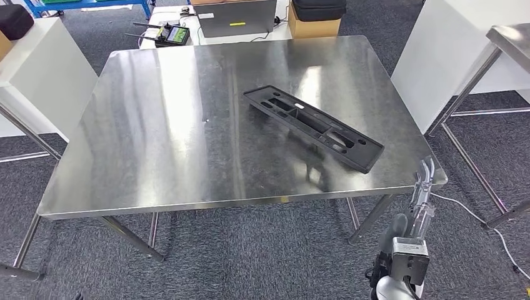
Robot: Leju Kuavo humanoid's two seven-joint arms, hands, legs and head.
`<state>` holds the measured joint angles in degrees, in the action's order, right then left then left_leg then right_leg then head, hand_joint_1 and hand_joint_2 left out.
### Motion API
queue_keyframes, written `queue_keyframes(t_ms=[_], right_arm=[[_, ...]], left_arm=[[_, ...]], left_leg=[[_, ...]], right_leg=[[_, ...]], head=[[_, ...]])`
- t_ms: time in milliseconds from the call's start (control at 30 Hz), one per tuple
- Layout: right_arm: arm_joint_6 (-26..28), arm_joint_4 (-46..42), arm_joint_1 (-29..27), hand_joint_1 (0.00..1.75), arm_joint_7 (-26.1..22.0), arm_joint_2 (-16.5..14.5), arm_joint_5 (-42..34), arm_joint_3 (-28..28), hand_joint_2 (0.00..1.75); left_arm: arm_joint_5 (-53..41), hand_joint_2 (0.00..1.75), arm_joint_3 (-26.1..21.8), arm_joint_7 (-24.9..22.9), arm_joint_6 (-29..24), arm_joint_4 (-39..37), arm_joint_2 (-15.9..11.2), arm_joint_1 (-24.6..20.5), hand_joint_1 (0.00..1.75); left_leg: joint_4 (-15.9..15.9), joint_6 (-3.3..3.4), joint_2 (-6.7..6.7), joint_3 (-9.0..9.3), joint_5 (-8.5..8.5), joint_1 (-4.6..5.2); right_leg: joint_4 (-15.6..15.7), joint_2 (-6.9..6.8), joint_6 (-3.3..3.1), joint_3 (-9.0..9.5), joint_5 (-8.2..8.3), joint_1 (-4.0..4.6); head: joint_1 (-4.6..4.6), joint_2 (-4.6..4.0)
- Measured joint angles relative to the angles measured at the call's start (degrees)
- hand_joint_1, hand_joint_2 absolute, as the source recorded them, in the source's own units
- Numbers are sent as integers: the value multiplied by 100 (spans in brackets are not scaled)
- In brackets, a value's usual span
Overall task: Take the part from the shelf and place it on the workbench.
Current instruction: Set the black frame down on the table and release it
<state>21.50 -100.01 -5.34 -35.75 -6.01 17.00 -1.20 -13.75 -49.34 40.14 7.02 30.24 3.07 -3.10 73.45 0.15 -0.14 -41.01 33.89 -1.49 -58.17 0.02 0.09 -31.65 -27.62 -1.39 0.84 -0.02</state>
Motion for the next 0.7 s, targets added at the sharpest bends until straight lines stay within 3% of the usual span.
queue_keyframes(t_ms=[33,67,133,200,300,333,367,433,500,533,567,633,700], right_arm=[[-8,19,-1,0,-6,-19,-3,-33,0],[-9,34,-1,0,-11,-35,-10,-59,0],[-11,48,3,0,-18,-58,-27,-102,0],[-12,56,13,0,-20,-68,-44,-130,0],[-29,90,13,0,-20,-69,-110,-160,0],[-40,106,12,0,-21,-65,-141,-176,0],[-51,125,14,0,-23,-60,-171,-196,0],[-67,172,14,0,-28,-51,-213,-231,0],[-73,222,-1,0,-33,-47,-234,-260,0],[-73,242,-9,0,-34,-45,-238,-269,0],[-73,258,-15,0,-36,-43,-239,-275,0],[-73,273,-20,0,-36,-41,-243,-276,0],[-75,273,-42,0,-35,-41,-256,-276,0]], left_arm=[[-38,0,-43,-1,5,27,20,14,0],[-75,0,-84,-1,10,57,37,24,0],[-128,0,-156,0,16,119,63,27,0],[-176,0,-233,1,21,184,86,34,0],[-213,0,-375,1,93,290,119,67,0],[-228,0,-413,1,137,333,140,74,0],[-258,0,-449,0,175,378,167,81,0],[-351,0,-516,-3,240,466,231,98,0],[-441,0,-581,-13,290,543,291,109,0],[-473,0,-609,-18,304,572,320,110,0],[-503,0,-638,-23,317,600,349,110,0],[-556,0,-682,-31,336,650,398,109,0],[-611,0,-720,-43,363,703,437,111,0]], left_leg=[[-15,18,0,109,-27,1],[-252,46,0,327,-137,3],[-1023,113,-5,880,-344,21],[-1467,151,-11,1156,-418,70],[-1556,220,2,1132,-511,121],[-1599,262,13,1109,-570,119],[-1641,311,25,1073,-638,112],[-1670,376,38,962,-749,121],[-1664,395,43,828,-848,145],[-1661,394,43,762,-896,155],[-1659,388,42,701,-943,163],[-1649,360,42,600,-1035,180],[-1634,310,45,540,-1127,205]], right_leg=[[-2,-2,1,-33,24,17],[-3,-2,6,-55,45,29],[-3,-3,36,-79,83,49],[-1,-6,95,-90,124,55],[8,-5,217,-121,181,46],[-49,-4,232,-168,122,53],[-201,-3,220,-249,-14,63],[-830,-2,146,-495,-447,67],[-1439,-2,142,-644,-725,65],[-1502,-2,174,-594,-726,66],[-1334,-2,217,-428,-640,67],[-538,-3,259,146,-426,77],[130,-3,221,563,-331,120]], head=[[1,0],[0,0],[-1,0],[-6,0],[4,0],[0,0],[-7,0],[-21,0],[-28,0],[-29,0],[-30,0],[-31,0],[-21,0]])
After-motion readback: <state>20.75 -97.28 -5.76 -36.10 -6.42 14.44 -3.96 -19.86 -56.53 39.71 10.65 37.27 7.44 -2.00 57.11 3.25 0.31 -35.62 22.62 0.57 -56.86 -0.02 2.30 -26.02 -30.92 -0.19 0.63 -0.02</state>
